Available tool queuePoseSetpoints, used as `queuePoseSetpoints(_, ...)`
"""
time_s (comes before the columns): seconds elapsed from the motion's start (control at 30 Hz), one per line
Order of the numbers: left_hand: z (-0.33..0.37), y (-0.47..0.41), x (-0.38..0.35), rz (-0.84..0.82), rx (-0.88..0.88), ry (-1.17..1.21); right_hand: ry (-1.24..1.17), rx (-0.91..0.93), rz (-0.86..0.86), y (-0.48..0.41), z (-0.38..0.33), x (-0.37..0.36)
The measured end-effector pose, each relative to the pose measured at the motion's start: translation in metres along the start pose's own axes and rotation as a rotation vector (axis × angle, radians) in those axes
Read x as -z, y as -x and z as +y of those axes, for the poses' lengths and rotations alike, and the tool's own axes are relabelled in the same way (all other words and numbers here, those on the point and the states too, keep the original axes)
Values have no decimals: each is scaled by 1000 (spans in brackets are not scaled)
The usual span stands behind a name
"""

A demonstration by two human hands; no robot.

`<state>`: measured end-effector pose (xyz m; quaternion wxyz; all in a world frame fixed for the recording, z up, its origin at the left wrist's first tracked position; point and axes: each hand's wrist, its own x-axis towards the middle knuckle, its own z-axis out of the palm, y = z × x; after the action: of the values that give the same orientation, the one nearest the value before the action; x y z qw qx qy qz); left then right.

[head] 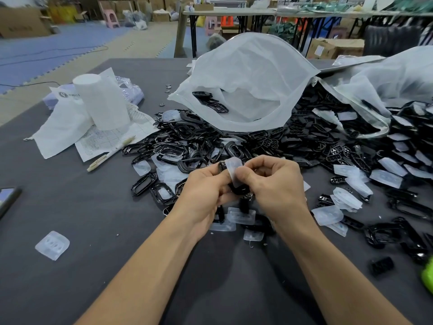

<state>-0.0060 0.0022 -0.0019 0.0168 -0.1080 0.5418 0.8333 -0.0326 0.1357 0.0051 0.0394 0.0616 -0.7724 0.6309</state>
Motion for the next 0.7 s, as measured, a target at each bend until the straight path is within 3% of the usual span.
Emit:
queuePoseSetpoints(0.23,4,1,5,-206,123,145,15,14,-62,-6,1,5)
queuePoseSetpoints(0.47,4,1,4,-204,130,167,52,-20,-141,-8,-1,14)
queuePoseSetpoints(0.7,4,2,3,-249,116,155,255,83,8,-2,-1,10)
